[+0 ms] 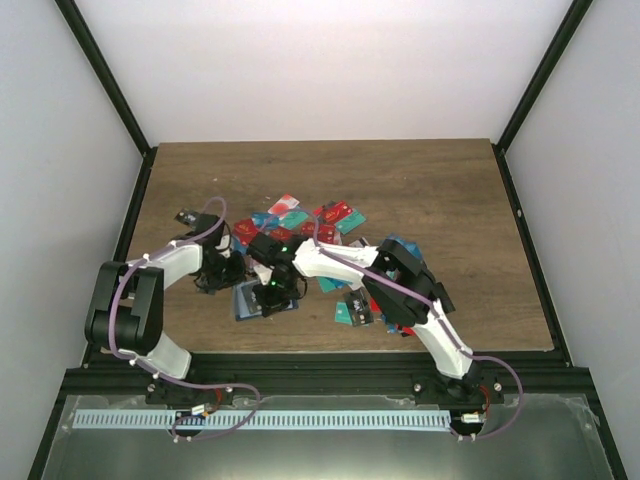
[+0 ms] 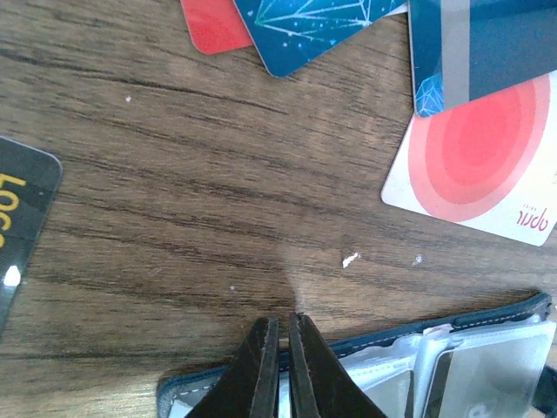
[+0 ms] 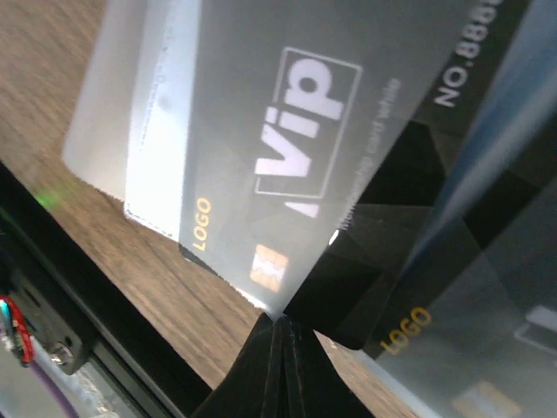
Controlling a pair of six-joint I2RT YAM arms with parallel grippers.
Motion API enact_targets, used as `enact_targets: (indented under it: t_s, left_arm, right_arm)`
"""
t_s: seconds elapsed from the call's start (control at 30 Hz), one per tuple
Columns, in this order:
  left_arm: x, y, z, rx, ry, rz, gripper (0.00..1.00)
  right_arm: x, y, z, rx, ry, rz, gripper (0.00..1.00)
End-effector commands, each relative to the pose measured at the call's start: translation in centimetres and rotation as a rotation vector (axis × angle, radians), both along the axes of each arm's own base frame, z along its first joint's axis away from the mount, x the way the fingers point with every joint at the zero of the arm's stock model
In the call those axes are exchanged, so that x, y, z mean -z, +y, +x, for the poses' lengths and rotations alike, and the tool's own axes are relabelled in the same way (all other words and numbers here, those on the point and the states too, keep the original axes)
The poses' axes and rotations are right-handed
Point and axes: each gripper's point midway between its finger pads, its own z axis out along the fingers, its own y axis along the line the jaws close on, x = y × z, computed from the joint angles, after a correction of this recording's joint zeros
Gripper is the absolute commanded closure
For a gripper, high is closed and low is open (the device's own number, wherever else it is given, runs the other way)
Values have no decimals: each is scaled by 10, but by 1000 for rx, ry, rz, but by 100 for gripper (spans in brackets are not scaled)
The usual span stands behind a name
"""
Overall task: Put the credit cards into the card holder
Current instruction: Insert the credit card into the card holder.
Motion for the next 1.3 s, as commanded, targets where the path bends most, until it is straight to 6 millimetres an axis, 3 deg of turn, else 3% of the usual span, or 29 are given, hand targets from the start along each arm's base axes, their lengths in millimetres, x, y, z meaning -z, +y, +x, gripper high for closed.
enact_targets:
  t_s: [0.0,0.13,0.23,0.4,0.53,0.63,0.77,0.87,1.0,1.27]
  left_arm:
    - [26,6,-40,-15,137,26,93]
    - [19,6,-35,-26,111,22,93]
    - [9,7,-25,-24,81,32,93]
    - [-20,10,-2,-14,-5,48,83]
    - [-42,10,5,2,-38,54,71]
    - [-53,10,-1,7,-41,50,65]
    - [-60,11,-16,3,-31,44,63]
    - [-58,10,-29,-1,4,27,63]
    - [-53,6,-43,-5,34,-3,62]
    - [-30,1,-60,-4,106,-28,60]
  right_arm:
    - [-12,27,1,2,24,72,99]
    - [-19,42,-3,-16,70,137,99]
    - [-24,41,-11,-50,93,162,99]
    - [-41,23,-32,-160,132,203,97]
    - [-57,1,-39,-163,139,212,94]
    - [-71,-12,-30,-104,137,233,88]
    - [-77,-31,-3,31,108,217,76]
    - [-69,-44,15,106,57,161,68]
    - [-52,-51,28,144,26,94,68]
    - [-34,-45,46,177,1,57,67]
